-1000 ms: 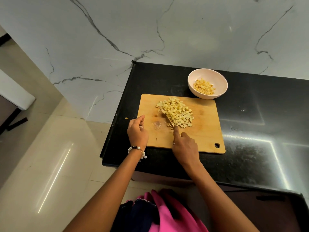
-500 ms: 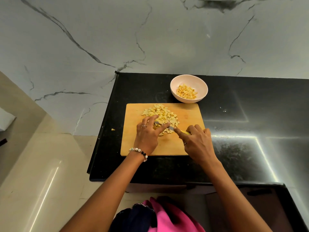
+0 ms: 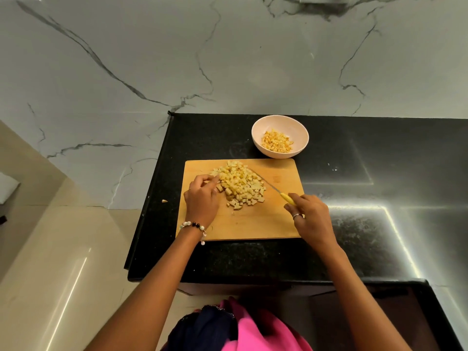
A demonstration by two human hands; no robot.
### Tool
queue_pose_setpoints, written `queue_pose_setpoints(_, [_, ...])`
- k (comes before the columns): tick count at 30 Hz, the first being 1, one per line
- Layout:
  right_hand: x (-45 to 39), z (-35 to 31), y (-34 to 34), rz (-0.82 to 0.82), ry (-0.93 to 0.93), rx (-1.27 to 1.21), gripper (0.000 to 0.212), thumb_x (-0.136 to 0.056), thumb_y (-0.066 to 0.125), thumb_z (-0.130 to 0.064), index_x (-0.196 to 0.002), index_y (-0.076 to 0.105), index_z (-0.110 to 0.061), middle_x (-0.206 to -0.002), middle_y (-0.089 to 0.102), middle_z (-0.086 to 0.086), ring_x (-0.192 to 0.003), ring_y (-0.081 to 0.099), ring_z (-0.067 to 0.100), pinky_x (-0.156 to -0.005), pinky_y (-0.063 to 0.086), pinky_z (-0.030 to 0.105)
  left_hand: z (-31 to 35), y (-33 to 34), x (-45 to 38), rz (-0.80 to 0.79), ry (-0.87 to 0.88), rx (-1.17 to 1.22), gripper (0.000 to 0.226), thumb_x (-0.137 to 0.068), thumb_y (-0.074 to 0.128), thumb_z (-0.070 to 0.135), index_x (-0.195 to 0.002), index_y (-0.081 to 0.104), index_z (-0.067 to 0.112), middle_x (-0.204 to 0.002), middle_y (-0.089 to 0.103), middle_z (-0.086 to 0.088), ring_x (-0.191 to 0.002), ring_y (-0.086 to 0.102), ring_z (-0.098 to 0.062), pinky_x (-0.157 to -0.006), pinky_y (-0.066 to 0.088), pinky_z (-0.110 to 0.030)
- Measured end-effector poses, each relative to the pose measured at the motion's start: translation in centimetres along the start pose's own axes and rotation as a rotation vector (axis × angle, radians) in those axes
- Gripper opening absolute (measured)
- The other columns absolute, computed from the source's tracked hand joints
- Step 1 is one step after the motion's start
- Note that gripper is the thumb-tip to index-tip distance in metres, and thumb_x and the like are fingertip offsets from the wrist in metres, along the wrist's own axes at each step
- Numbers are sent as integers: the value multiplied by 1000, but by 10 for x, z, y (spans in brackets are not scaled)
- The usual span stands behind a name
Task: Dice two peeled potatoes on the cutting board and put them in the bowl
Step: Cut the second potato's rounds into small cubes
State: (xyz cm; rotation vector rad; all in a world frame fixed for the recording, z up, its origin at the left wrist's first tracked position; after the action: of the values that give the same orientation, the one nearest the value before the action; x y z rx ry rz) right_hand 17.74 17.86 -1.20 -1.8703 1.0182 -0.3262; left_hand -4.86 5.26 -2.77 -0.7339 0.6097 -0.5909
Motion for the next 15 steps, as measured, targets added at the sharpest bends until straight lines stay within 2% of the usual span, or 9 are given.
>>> queue_pose_setpoints(3, [-3,0,2,97,153,-176,28,-89,65,-15,-109,67,3,-96,68,20,-90,60,37,-76,48,44,0,-12,1,86,-154,136,26,-90,56,3,-113,67,8,-109,65,-10,-100,60,-22,-84,45,-23])
queue_pose_setpoints(4, [-4,2,3,128,197,-196,28,-89,65,-15,-109,67,4,-102,67,21,-93,60,37,-78,47,42,1,-14,3,95,-214,124,26,-91,55,5,-114,67,8,-112,64,-11,-104,59,-23,-85,41,-21])
queue_pose_setpoints(6, [-8,5,10,130,238,-183,27,-90,63,-17,-106,68,4,-114,62,20,-103,57,36,-84,45,41,-1,-15,8,60,-355,17,31,-94,53,14,-123,62,11,-126,55,-13,-117,48,-27,-93,39,-29])
queue_pose_setpoints(9, [-12,8,22,41,280,-168,23,-90,62,-18,-98,71,1,-136,47,23,-122,45,38,-100,40,47,-2,-9,19,-120,-552,-180,49,-97,46,31,-143,37,16,-148,28,-17,-134,26,-35,-107,31,-47])
queue_pose_setpoints(12, [-12,5,28,-4,295,-172,22,-91,61,-20,-94,72,-1,-146,32,27,-132,34,41,-108,32,51,5,1,23,-212,-653,-226,62,-98,41,38,-150,15,17,-154,8,-22,-140,11,-41,-113,15,-51])
queue_pose_setpoints(15, [-12,5,29,6,337,-186,22,-92,60,-20,-96,73,-3,-149,24,28,-135,27,43,-111,26,52,9,6,23,-239,-759,-260,68,-98,40,40,-151,5,17,-153,4,-26,-139,8,-45,-113,9,-53])
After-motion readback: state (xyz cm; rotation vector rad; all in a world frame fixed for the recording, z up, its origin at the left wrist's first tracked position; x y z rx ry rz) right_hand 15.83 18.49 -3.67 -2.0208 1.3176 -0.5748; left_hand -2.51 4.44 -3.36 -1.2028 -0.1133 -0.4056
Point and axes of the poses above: each hand's wrist, its own x-axis away from the middle knuckle, its own y-axis out of the palm, z = x × y, the point moved 3 cm from there along -x, towards the middle knuckle
